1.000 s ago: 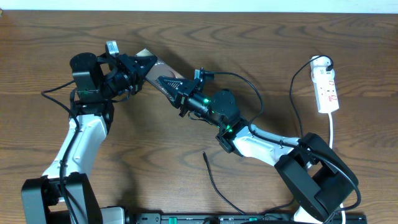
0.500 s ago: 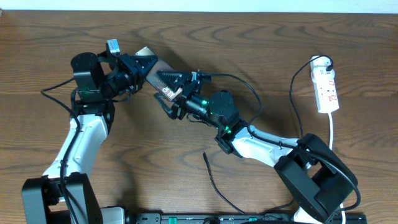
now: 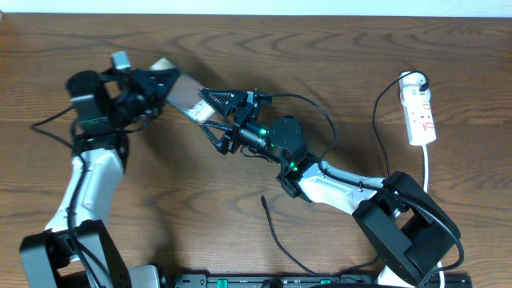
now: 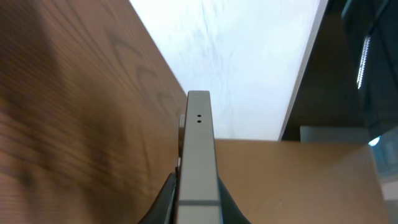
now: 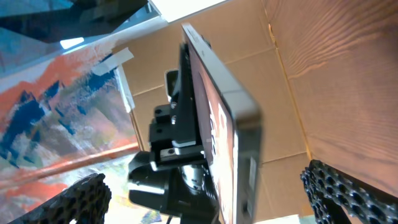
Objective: Plug charger to phone and switch on socket
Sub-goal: 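Open the right gripper and carry the phone left with the left gripper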
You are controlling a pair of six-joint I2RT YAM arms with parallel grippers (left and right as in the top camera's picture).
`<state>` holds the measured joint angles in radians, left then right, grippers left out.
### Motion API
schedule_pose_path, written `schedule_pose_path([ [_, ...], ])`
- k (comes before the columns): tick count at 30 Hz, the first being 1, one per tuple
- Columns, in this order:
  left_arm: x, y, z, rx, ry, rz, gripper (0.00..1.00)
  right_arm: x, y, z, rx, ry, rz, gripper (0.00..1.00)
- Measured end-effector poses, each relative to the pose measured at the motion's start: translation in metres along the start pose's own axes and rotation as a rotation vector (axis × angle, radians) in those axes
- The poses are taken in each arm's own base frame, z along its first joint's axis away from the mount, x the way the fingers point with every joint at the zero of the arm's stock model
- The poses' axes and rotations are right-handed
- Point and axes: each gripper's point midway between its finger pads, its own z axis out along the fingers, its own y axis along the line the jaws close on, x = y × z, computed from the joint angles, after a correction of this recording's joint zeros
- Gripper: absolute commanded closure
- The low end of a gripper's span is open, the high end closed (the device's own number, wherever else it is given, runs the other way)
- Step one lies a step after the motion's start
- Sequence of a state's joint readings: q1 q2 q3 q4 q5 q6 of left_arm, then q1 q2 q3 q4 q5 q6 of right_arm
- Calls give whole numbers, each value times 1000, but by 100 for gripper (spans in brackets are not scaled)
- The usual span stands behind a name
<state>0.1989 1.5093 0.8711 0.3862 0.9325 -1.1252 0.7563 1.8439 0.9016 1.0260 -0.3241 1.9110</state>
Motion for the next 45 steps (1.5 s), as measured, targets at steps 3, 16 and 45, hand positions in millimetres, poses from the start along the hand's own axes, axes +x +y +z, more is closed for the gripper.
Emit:
schedule_pose_path([
  [3,-21,3,-22,18,-31,-6,93,-1,0,-1,3,9,-67,1],
  [16,-25,-6,-96,188,118,188,92,-23,-24,-16,164,170,-515,1],
  [45,-13,-14,-100,248,172,361,92,-8,-142,-136,1345,294,-564,1],
])
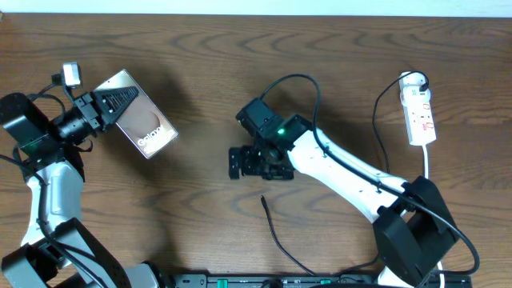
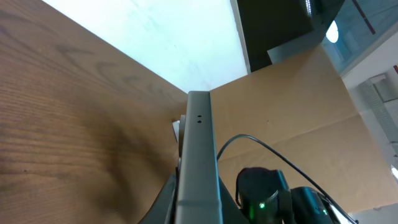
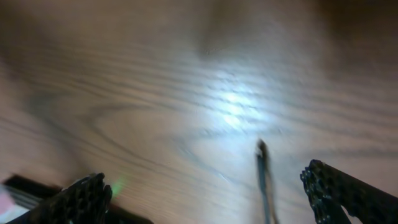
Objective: Plug charger to phone and switch on socket
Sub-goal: 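Open the right gripper and carry the phone left with the left gripper, then lower the right gripper onto the black cable plug and grasp it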
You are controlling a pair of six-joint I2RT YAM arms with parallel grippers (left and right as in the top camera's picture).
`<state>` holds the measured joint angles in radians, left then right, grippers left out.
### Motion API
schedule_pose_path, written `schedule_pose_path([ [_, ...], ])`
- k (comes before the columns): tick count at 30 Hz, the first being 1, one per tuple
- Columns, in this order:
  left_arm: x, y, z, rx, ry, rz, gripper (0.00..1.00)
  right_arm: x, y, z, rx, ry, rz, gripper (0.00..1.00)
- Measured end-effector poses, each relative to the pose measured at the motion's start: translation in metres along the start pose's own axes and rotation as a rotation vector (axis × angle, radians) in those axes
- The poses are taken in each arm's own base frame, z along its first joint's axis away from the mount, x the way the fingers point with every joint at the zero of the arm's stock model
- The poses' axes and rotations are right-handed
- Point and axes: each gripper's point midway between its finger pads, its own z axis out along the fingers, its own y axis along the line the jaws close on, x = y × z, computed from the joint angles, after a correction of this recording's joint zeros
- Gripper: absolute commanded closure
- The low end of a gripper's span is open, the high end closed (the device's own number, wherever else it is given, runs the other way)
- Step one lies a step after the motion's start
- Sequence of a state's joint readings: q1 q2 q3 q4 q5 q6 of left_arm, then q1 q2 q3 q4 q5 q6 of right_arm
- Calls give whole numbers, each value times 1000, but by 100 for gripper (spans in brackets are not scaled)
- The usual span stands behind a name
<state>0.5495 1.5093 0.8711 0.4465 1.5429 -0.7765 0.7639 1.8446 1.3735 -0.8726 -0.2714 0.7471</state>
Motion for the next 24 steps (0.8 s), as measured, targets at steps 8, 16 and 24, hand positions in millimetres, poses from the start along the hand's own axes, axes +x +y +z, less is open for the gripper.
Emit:
schedule_pose_path([
  [8,0,0,0,0,0,0,92,20,-36,-3,173,53,55,2],
  [16,0,0,0,0,0,0,92,34,-41,4,221,73,35,1],
  [24,0,0,0,0,0,2,92,61,-43,18,259,120,-11,7],
])
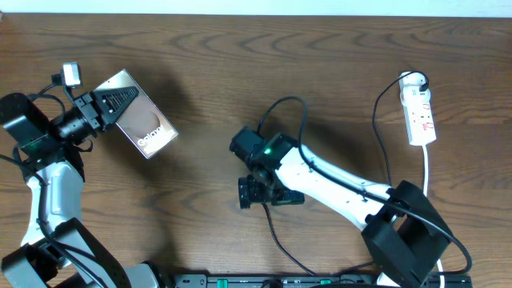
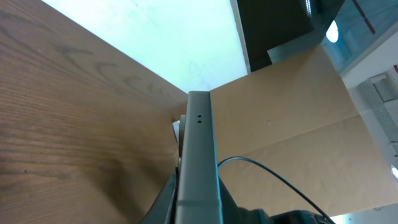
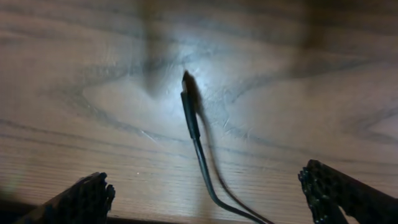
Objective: Plug charger to phone and switch on socket
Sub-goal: 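Lower the right gripper onto the black cable plug and grasp it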
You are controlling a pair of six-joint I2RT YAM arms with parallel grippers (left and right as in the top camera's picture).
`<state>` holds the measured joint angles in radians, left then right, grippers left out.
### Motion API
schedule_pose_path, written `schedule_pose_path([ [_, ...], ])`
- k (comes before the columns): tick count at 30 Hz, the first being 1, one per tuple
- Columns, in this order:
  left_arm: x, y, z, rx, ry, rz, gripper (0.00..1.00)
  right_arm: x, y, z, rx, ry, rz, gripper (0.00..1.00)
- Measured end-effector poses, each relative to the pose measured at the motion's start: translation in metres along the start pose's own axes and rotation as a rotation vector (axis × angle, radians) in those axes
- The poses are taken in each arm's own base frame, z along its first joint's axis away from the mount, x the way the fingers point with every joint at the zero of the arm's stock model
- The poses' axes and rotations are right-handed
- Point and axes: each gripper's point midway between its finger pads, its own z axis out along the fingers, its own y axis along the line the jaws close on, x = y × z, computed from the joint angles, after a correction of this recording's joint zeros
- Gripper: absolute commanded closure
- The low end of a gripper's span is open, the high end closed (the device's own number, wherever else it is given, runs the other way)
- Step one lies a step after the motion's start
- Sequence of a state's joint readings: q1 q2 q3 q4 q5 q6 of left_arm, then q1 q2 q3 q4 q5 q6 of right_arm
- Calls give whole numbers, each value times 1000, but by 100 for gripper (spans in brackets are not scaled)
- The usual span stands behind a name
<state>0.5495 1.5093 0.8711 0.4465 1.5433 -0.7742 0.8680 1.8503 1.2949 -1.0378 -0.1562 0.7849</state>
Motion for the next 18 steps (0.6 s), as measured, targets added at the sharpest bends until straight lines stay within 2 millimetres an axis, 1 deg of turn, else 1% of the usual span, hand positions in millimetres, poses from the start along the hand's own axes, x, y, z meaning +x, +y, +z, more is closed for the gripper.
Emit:
schedule_pose_path([
  [3,0,0,0,0,0,5,93,7,2,6,7,5,-2,9],
  [6,0,0,0,0,0,10,93,11,2,14,8,7,0,17],
  [8,0,0,0,0,0,12,93,12,0,20,8,6,11,19],
  [10,0,0,0,0,0,13,92,13,-1,23,9,7,15,21],
  [13,0,0,0,0,0,13,93,14,-2,25,13,9,21,29],
  [14,0,0,0,0,0,13,92,13,-2,25,13,4,25,29],
  [15,0,0,0,0,0,13,92,12,-3,25,17,0,27,32],
  [17,0,0,0,0,0,13,93,9,-4,27,25,-11,30,42],
  [18,0,0,0,0,0,13,93,8,-4,29,28,-12,34,45],
])
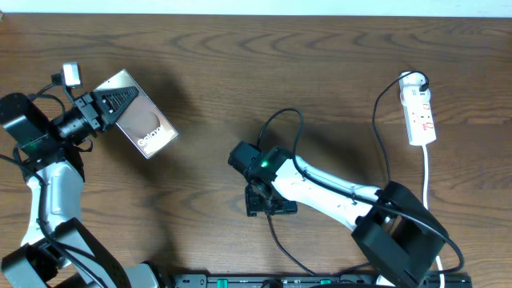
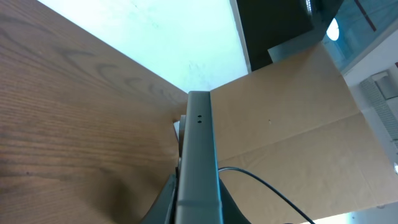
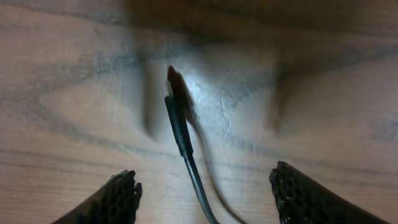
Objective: Plug charger to phone and switch on socket
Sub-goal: 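Lower the right gripper onto the black cable plug and grasp it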
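Note:
The phone (image 1: 140,124), pale with a rose-tinted face, is held above the table at the far left, and my left gripper (image 1: 112,106) is shut on it. The left wrist view shows it edge-on as a grey bar (image 2: 199,149) rising from between the fingers. The black charger cable (image 1: 276,236) lies near the front middle. Its plug end (image 3: 176,115) points away in the right wrist view. My right gripper (image 3: 204,180) is open low over it, one finger on each side of the cable and neither touching. The white socket strip (image 1: 419,112) lies at the far right.
A white cord (image 1: 428,172) runs from the socket strip toward the front edge. A thin black wire (image 1: 384,136) curves beside the strip. My right arm (image 1: 336,188) stretches across the front right. A cardboard wall (image 2: 298,137) stands beyond the table.
My right gripper has come lower and closer to the cable's plug end, with its fingers now flanking the cable. The left gripper and phone have not moved.
At first both grippers met left of centre, the left holding the phone before my open right gripper. Then the left had the phone at the far left and the right was mid-table near the cable tip. Then the right hung over the plug, now lower.

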You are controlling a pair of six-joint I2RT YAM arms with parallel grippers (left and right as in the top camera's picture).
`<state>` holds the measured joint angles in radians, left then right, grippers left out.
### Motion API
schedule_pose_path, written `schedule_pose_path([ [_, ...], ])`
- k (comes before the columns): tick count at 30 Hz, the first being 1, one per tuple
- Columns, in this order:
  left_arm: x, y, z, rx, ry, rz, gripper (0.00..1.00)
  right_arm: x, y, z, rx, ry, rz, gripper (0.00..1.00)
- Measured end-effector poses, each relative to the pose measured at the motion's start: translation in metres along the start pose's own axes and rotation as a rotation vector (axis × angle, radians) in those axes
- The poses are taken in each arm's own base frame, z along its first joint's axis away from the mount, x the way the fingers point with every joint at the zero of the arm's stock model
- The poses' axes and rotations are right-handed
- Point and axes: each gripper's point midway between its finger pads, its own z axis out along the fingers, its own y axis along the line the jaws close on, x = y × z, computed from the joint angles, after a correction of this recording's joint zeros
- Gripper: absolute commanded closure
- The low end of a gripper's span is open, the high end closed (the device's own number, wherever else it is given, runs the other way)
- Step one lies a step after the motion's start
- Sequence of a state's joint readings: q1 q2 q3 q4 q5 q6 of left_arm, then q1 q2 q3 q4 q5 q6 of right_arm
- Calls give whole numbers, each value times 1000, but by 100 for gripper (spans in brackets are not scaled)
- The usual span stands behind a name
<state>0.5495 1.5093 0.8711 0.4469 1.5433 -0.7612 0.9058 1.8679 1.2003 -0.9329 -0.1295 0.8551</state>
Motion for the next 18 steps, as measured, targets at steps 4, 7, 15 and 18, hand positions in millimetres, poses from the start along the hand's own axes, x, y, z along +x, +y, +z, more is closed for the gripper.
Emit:
schedule_pose_path([
  [4,0,0,0,0,0,0,93,-3,-2,21,38,22,8,57],
  [7,0,0,0,0,0,0,92,-5,0,21,32,17,8,57],
  [15,0,0,0,-1,-1,0,92,-5,-1,21,35,15,10,83],
  [18,0,0,0,-1,-1,0,93,-5,-1,21,35,16,8,89],
])
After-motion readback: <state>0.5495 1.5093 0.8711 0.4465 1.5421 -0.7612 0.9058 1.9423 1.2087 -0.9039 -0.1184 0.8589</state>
